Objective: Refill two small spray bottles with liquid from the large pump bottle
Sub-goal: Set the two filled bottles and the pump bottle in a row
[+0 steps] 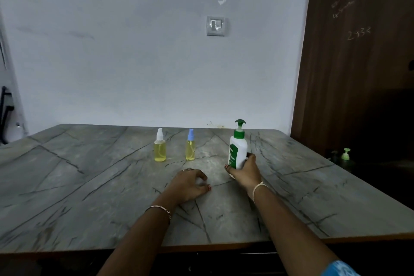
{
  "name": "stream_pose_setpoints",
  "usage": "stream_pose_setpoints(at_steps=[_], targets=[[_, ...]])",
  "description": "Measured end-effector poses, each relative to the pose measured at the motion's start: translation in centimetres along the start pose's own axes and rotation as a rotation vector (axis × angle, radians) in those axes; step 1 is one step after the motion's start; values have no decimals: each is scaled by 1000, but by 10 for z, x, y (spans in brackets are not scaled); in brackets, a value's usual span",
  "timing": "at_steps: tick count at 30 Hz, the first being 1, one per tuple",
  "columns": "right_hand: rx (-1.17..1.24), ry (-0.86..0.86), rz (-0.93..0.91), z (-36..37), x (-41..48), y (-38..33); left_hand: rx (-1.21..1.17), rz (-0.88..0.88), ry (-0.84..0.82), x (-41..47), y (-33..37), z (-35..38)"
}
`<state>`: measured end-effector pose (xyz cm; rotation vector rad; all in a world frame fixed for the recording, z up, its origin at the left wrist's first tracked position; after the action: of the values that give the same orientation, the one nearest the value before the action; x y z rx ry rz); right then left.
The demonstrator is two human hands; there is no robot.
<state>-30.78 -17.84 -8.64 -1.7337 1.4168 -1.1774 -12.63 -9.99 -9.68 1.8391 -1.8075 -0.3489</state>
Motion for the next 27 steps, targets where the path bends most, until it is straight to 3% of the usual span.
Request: stream_pose_setpoints(at_steps=[6,14,19,27], targets=[[26,51,-21,0,9,0,-9,0,-10,8,-1,3],[92,-37,-55,2,22,7,-21,17,25,13,2,1],[207,-205,-49,6,22,1,-24,18,72,12,5,-3],[156,-381,16,20,32,11,-211,61,176,22,20,-12]])
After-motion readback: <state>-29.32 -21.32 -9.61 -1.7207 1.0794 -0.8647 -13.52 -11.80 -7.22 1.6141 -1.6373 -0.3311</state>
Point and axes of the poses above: each hand's wrist, its own x-axis towards the middle knuckle, its own z-axis out of the palm, y = z × x, the point moved 10 cm from there along x, towards the middle knuckle, and after that the axes turned 7 degrees about -x, right-handed, at the moved point
